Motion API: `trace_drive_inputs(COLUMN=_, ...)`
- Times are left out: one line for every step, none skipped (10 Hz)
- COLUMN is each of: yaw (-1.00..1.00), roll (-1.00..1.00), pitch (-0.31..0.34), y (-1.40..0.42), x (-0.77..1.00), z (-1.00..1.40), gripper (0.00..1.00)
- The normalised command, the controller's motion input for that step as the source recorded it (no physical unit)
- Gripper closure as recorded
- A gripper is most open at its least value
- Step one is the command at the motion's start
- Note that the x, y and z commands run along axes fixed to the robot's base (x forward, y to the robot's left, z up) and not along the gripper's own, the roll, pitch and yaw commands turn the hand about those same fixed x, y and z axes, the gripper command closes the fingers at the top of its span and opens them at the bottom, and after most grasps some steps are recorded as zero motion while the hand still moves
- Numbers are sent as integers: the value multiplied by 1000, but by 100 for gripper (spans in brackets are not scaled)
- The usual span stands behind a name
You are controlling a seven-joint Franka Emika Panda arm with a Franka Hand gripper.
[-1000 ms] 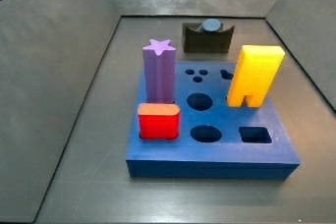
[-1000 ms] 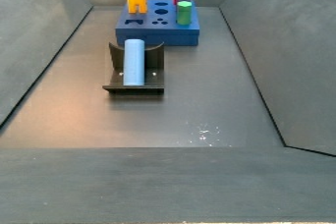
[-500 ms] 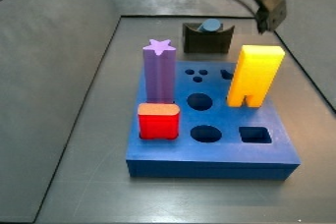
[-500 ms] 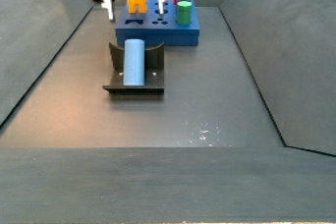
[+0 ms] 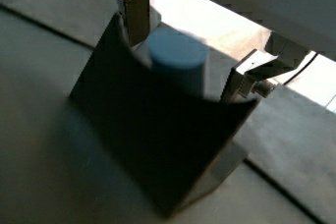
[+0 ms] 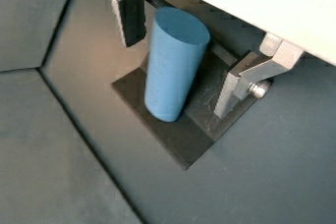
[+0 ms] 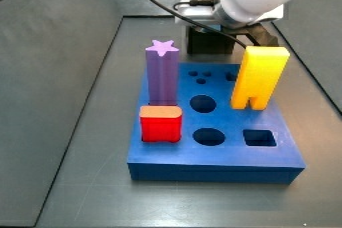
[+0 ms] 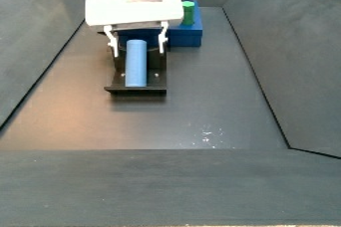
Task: Pick up the oval object. Move up. Place the oval object on the fixture. Regrasp the oval object. Move to above the board. Insert the oval object.
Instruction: Regrasp the oval object.
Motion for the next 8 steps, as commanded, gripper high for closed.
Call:
trace_drive_inputs(yaw=-88, roll=72, pitch=-36, y=-13, x=21, z=-181, gripper=0)
trace_drive_inputs(yaw=-80, roll=64, pitch=-33, y=-14, x=4, z=-168, gripper=0)
trace_drive_inputs(yaw=-77, roll=62, pitch=-31, y=-14, x=4, z=-168, gripper=0)
trace_drive_inputs(yaw=-73, roll=60, pitch=-28, y=-13, x=3, z=-168, gripper=0)
trace_drive_inputs(yaw=-69, roll=58, pitch=-26, y=-12, x=3, z=-168, gripper=0)
trace_drive_inputs(yaw=-68, roll=57, pitch=-25, y=-11, x=3, z=-168, gripper=0)
trace_drive_inputs(yaw=-67, roll=57, pitch=-25, y=-11, x=3, z=-168, gripper=0)
trace_drive_inputs(yaw=-67, roll=57, pitch=-25, y=-11, x=3, z=-168, gripper=0)
